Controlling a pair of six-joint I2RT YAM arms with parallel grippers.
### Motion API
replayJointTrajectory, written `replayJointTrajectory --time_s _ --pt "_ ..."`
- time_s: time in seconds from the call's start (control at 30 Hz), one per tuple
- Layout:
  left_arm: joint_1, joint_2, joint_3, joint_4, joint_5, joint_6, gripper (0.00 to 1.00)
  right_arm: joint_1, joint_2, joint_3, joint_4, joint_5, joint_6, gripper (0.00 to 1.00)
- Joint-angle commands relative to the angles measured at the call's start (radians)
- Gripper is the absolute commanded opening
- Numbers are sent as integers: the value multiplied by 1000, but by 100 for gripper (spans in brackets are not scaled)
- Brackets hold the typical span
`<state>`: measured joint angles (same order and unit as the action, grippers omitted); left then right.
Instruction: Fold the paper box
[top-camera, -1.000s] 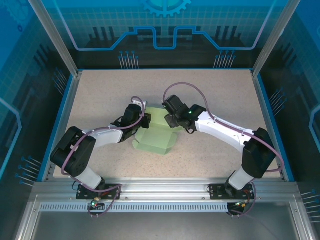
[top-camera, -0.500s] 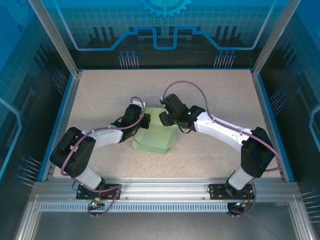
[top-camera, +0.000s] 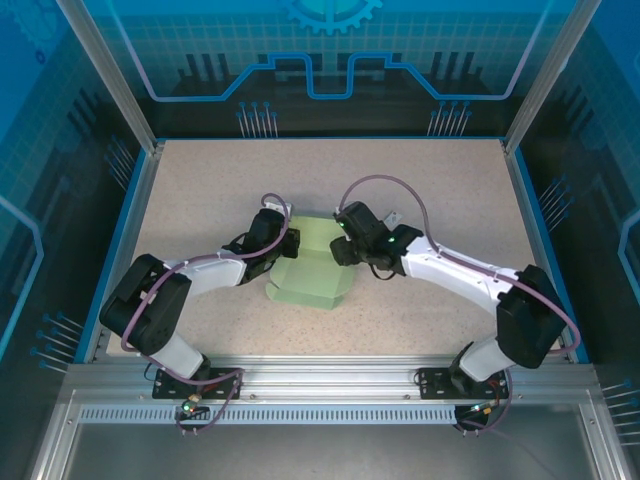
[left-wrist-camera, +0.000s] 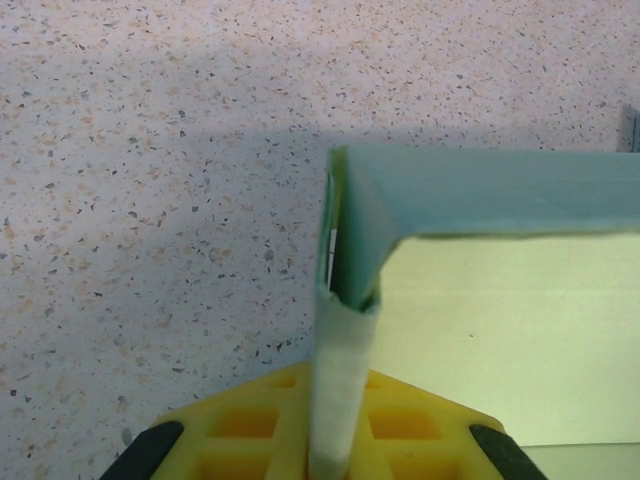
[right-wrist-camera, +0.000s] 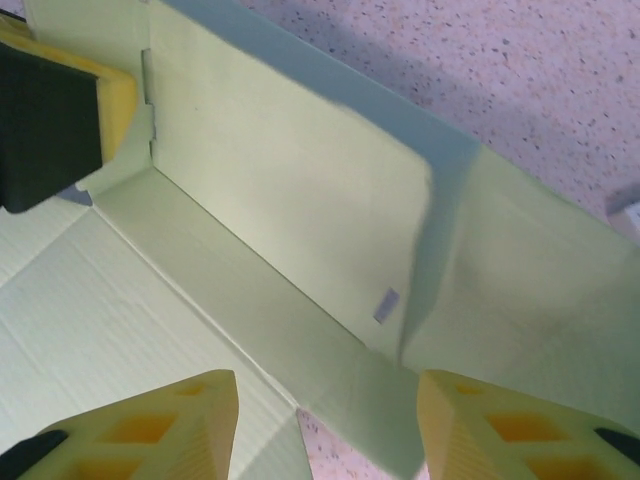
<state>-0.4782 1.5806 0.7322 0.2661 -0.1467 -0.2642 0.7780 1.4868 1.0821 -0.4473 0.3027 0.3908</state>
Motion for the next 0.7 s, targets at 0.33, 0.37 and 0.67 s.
replayJointTrajectory --time_s 0.33,0.37,0.67 --pt "-7 -35 31 -14 -22 -9 14 9 -42 -130 14 -32 162 56" --pt "-7 -37 31 -14 -21 -9 13 9 -38 -132 17 -33 172 56" --pt "-8 -53 23 -13 -19 -6 14 -21 -10 -152 67 -69 226 58"
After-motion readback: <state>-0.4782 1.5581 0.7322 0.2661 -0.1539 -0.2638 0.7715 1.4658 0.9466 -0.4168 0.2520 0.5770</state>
